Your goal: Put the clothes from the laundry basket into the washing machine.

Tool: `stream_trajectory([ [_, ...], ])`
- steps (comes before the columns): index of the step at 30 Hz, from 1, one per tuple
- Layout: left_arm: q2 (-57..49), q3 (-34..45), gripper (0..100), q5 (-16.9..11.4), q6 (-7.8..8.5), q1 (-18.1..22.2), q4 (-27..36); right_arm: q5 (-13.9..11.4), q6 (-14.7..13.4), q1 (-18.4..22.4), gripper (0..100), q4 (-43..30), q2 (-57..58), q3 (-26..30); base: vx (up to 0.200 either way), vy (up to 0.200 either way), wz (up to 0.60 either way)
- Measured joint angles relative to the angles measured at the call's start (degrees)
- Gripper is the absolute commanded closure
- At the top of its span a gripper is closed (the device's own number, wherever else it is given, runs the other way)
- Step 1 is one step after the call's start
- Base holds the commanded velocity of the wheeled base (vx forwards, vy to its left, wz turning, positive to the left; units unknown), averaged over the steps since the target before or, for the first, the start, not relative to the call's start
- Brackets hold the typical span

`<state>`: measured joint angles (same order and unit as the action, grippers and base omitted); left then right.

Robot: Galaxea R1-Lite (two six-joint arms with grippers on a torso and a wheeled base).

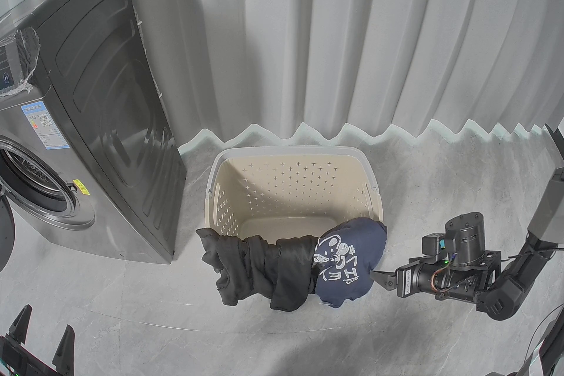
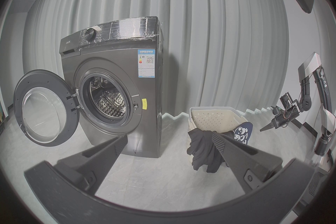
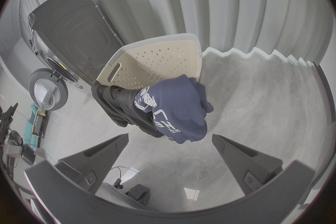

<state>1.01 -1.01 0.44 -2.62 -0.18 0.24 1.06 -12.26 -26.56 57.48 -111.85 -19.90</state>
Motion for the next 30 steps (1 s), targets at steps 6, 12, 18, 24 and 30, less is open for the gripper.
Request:
stream_trajectory([
  [6, 0.00, 0.00, 0, -0.01, 0.00, 0.00, 0.00, 0.17, -0.07, -0.55, 0, 0.77, -5.60, -3.04, 0.000, 0.000, 0.00],
  [12, 0.00, 0.00, 0, -0.01, 0.02, 0.00, 0.00, 0.16, -0.11, -0.48, 0, 0.95, -10.31, -6.86, 0.000, 0.000, 0.00],
  [18, 0.00, 0.00, 0, -0.04, 0.00, 0.00, 0.02, 0.17, -0.07, -0.39, 0, 0.98, -13.64, -9.87, 0.000, 0.000, 0.00],
  [24, 0.00, 0.00, 0, -0.09, 0.00, 0.00, 0.02, 0.27, -0.05, -0.48, 0, 0.99, -15.52, -12.87, 0.000, 0.000, 0.00],
  [30, 0.00, 0.00, 0, -0.09, 0.02, 0.00, 0.02, 0.28, 0.00, -0.61, 0, 0.88, -16.40, -14.99, 0.000, 0.000, 0.00],
])
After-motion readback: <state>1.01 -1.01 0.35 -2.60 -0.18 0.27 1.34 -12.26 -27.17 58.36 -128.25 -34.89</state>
